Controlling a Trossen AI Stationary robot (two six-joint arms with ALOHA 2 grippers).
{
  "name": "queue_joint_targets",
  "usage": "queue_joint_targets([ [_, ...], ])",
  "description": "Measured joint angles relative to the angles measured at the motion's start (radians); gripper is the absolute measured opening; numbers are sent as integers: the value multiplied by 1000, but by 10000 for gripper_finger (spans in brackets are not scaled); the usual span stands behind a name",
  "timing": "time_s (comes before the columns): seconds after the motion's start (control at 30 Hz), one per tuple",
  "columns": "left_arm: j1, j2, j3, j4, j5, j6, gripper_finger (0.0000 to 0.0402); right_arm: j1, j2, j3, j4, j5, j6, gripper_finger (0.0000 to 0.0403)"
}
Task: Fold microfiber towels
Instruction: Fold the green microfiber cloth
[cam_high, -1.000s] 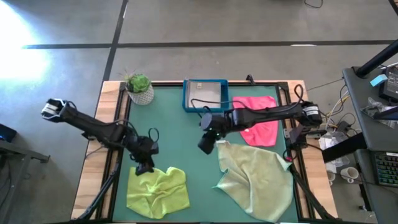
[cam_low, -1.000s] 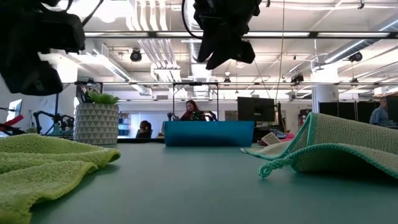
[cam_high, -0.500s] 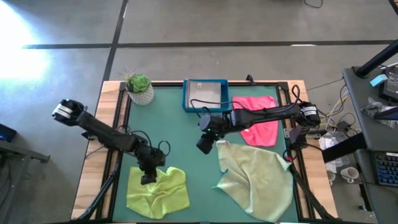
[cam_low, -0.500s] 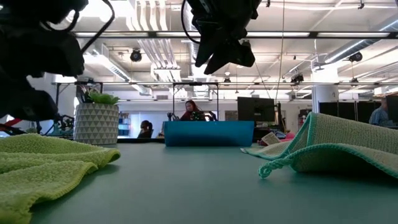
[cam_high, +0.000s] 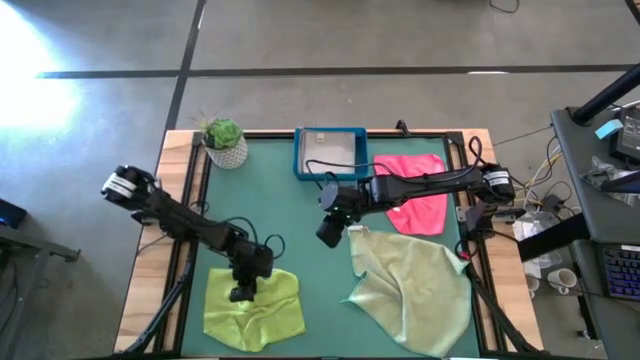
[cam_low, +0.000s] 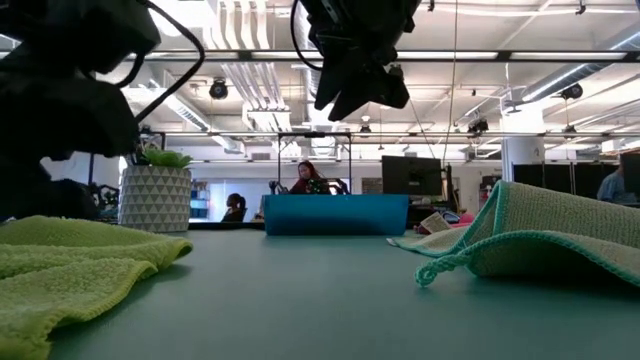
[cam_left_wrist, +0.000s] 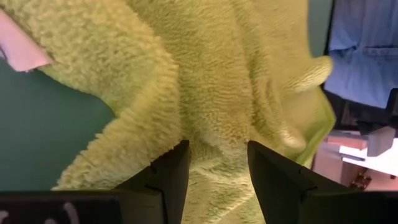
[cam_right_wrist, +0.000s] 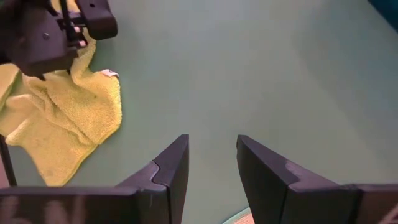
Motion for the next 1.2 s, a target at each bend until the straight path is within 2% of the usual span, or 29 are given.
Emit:
queue_joint_targets([
  [0.4,40,61,2,3,-13,57,147,0,0,0,13,-1,15,125],
  [0.57,95,60,3,8,-99,79,147,2,0,0,12,-1,15,125],
  [0.8,203,49,3,5,-174,99,147,4,0,0,12,-2,13,125],
  [1.1,380,41,3,0,-198,138,147,4,0,-1,11,-2,11,125],
  [1.2,442,32,3,-1,-253,150,147,4,0,-1,10,-2,11,125],
])
